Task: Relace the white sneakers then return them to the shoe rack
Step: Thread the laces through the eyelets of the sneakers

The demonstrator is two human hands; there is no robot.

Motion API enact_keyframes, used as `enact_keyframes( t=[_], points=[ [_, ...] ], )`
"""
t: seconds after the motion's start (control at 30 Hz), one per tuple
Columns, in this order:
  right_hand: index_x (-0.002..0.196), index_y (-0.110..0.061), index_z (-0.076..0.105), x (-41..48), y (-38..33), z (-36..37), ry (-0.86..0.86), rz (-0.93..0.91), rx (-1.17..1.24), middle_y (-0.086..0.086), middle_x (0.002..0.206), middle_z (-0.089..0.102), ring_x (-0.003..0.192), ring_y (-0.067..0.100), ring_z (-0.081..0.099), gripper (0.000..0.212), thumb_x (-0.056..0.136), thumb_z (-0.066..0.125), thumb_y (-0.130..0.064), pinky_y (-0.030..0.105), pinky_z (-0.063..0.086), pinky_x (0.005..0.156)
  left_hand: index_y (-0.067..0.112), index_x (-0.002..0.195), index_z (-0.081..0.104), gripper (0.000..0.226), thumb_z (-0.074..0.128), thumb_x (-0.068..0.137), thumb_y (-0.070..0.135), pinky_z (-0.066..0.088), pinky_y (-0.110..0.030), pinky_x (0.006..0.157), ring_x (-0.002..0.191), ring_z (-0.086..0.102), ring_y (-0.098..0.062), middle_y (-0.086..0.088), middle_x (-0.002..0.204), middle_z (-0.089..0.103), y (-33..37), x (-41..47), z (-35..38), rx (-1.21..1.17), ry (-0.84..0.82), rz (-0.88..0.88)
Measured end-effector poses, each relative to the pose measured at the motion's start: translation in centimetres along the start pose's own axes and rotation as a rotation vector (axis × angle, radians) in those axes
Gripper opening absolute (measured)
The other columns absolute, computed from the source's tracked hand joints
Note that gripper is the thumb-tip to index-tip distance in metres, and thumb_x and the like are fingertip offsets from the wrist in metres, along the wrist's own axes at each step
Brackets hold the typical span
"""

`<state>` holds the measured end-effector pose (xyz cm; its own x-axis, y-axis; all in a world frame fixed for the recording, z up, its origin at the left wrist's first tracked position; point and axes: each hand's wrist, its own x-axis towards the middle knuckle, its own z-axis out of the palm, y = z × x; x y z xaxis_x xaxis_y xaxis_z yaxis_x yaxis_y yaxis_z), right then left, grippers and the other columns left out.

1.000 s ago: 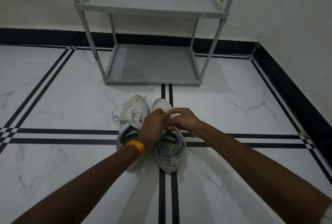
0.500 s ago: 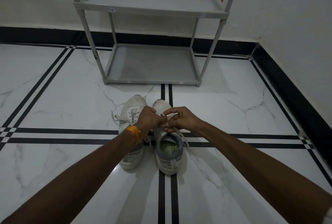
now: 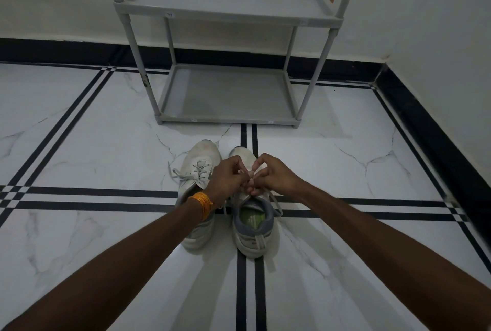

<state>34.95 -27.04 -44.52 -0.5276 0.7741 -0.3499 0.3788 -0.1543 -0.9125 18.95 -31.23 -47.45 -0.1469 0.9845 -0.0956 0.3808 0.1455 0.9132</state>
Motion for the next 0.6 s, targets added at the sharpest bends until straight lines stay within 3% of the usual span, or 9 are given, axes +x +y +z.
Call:
enact_keyframes(
  t=[0.1,0.17,0.3,0.47,0.6],
  points=[
    [0.108,0.007,0.054,0.4,0.3,0.2,0.05,0.025,-0.039,0.03,0.089,0.071,0.08,0.038,0.073,0.026,0.083,0.061,0.013,0.047,0.061,0.078,0.011,0.076,0.068,0.012,0.071,0.083,0.02,0.047,-0.028,0.059,0.063,0.063,-0.018,-0.006,0.067,0.069,0.3,-0.2,-0.4,0.258,0.02,0.223],
    [0.103,0.011,0.058,0.4,0.4,0.2,0.037,0.033,-0.054,0.031,0.09,0.071,0.08,0.036,0.074,0.019,0.084,0.06,0.014,0.044,0.062,0.077,0.012,0.082,0.074,0.005,0.071,0.083,0.015,0.048,-0.025,0.062,0.066,0.066,-0.018,-0.007,0.073,0.073,0.4,-0.2,-1.0,0.38,-0.039,0.33],
    [0.088,-0.001,0.065,0.5,0.1,0.3,0.038,0.037,-0.118,0.023,0.085,0.071,0.077,0.032,0.073,0.015,0.086,0.059,0.013,0.037,0.063,0.074,0.013,0.094,0.076,0.014,0.065,0.086,0.016,0.053,-0.033,0.071,0.079,0.069,-0.025,-0.008,0.088,0.076,0.5,-0.2,-1.5,0.67,-0.147,0.491],
    [0.106,0.001,0.054,0.2,0.2,0.4,0.097,0.051,-0.155,0.026,0.088,0.072,0.078,0.039,0.073,0.021,0.086,0.06,0.007,0.045,0.062,0.075,0.008,0.094,0.071,0.02,0.057,0.09,0.022,0.045,-0.033,0.062,0.077,0.064,-0.03,-0.013,0.088,0.067,1.5,-1.1,-0.1,0.938,-0.204,0.529],
    [0.103,0.001,0.056,0.0,-0.3,0.5,0.114,0.009,-0.258,0.022,0.086,0.074,0.074,0.033,0.075,0.019,0.085,0.061,0.007,0.042,0.063,0.072,0.005,0.102,0.07,0.023,0.059,0.088,0.02,0.049,-0.035,0.07,0.084,0.062,-0.03,-0.015,0.093,0.066,2.0,0.0,-0.5,0.885,-0.215,0.458]
  ],
)
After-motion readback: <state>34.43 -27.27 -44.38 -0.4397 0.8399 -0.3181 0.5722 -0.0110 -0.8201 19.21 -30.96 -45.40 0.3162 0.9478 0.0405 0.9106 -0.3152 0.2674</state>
